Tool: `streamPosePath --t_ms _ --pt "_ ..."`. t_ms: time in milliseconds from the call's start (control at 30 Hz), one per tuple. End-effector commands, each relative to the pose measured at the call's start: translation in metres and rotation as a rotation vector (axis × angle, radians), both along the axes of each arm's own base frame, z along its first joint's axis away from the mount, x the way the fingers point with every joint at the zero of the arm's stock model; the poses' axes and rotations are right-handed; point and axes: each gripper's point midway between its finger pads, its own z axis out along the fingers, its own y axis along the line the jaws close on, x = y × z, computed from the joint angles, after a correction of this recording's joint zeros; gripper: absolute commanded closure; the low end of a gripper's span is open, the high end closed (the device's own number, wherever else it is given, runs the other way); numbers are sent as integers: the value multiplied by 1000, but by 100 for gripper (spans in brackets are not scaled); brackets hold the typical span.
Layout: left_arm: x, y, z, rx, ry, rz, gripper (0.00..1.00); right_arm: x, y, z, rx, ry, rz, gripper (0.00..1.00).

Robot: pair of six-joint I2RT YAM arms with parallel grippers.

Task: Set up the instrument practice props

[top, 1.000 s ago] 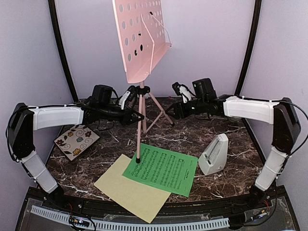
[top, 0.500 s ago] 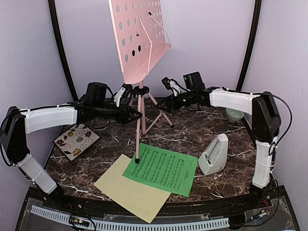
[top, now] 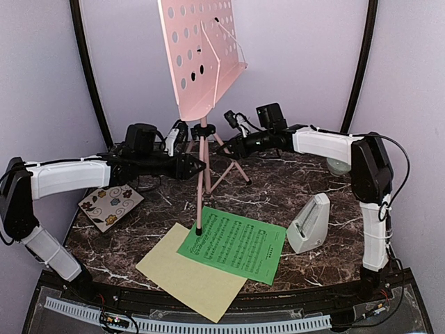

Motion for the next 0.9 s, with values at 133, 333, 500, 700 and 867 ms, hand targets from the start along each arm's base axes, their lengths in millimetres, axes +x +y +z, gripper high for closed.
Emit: streamPosePath --t_ms 133,333,500,700,867 --pt "-6 -22 -15 40 73 76 48 5 5 25 75 -45 -15 68" --pt "2 -10 -5 85 38 145 68 7 -3 34 70 -77 -70 87" --pt "6 -2 2 138 4 169 83 7 -12 45 69 -113 -119 100" --pt "21 30 9 216 -43 252 100 5 -32 73 78 -196 -232 100" --pt "40 54 15 258 -84 292 100 -1 -48 75 52 -242 -334 100"
